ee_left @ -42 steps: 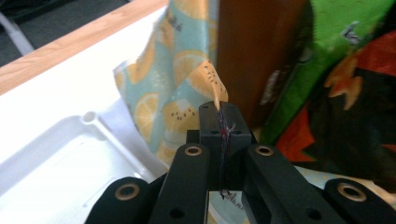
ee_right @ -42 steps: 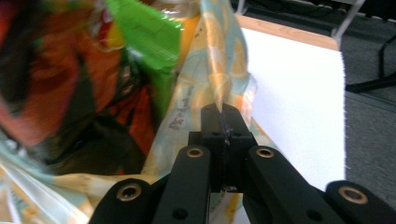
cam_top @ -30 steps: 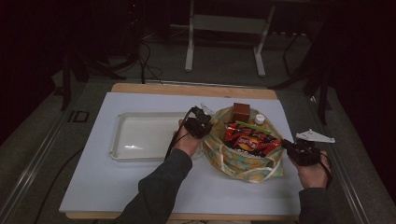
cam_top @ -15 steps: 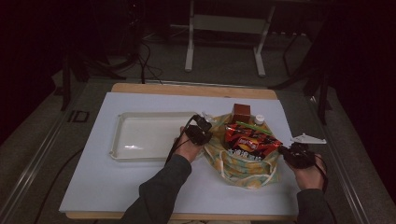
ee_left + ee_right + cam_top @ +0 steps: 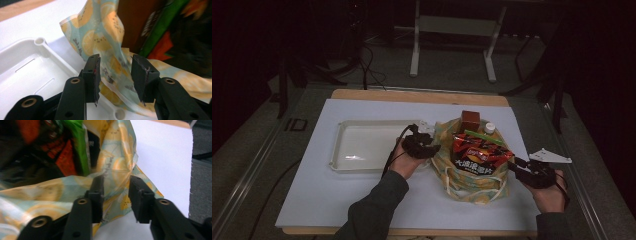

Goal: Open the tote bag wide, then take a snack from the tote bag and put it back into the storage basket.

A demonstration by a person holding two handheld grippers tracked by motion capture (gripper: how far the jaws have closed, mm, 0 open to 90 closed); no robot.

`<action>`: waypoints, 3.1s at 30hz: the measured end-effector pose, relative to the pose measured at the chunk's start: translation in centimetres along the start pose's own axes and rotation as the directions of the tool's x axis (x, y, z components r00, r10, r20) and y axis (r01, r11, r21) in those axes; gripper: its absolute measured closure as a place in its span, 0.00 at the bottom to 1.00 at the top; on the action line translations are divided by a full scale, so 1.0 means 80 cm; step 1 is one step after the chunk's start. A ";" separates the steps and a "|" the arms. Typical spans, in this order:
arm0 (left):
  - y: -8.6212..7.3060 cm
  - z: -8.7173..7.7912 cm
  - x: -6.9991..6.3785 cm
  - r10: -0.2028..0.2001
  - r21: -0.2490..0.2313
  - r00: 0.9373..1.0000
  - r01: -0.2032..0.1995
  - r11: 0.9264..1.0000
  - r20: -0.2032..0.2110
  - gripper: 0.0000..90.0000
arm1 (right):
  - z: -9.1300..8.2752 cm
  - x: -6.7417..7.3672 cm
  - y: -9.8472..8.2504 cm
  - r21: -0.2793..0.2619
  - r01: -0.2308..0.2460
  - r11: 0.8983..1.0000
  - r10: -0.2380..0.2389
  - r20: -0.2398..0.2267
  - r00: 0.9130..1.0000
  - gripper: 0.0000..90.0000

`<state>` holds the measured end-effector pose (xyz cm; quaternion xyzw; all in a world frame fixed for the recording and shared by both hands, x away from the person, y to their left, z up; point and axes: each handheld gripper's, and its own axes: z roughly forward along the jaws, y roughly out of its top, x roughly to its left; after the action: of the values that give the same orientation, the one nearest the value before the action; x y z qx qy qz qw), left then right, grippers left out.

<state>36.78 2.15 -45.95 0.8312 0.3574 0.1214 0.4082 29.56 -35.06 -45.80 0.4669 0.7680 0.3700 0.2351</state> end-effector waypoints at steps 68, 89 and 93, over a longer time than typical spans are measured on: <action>-0.151 -0.071 -0.007 0.061 0.038 0.996 -0.063 0.997 0.060 0.55 | -0.011 0.053 0.058 -0.084 0.021 0.996 -0.041 -0.245 0.969 0.64; -0.157 -0.050 -0.018 0.114 0.054 0.992 -0.117 0.992 0.058 0.55 | -0.015 0.047 0.058 -0.120 -0.003 0.993 -0.034 -0.304 0.952 0.99; -0.158 -0.047 -0.018 0.129 0.061 0.991 -0.132 0.989 0.048 0.55 | -0.019 0.049 0.062 -0.134 -0.013 0.991 -0.031 -0.322 0.946 0.99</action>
<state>27.63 8.56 -53.09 0.8678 0.2970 0.1180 0.3805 29.41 -30.67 -40.98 0.3798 0.7717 0.4910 0.1387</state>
